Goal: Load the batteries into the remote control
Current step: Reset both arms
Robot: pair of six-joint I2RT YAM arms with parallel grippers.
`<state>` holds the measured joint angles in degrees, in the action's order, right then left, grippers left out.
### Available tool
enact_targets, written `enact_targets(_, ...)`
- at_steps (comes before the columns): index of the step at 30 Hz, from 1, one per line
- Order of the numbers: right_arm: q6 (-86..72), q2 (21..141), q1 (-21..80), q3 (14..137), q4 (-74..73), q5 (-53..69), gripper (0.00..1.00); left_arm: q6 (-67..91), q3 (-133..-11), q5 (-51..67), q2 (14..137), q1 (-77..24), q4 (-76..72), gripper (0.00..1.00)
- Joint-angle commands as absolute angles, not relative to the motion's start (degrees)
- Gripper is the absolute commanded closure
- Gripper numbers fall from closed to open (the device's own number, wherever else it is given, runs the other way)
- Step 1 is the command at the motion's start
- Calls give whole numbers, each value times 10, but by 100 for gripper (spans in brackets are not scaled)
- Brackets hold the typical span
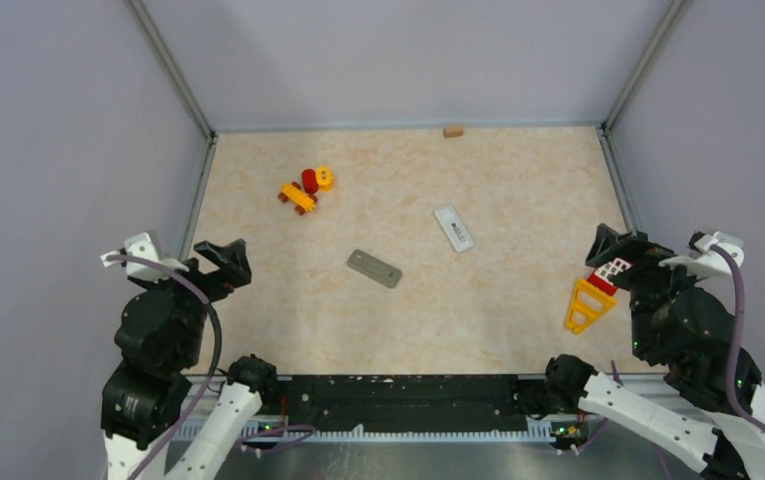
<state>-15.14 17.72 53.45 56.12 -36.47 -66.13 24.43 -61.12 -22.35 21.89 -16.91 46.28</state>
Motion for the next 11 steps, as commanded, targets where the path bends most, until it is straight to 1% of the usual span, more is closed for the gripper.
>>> enact_targets(1,-114,170,534,597,-410,-710,1,214,-648,-246,196,-167,471,1)
enact_targets(6,-102,168,534,615,-394,-714,1,220,-668,-261,181,-167,480,1)
enact_targets(11,-101,165,534,609,-370,-711,1,240,-660,-277,175,-167,476,1)
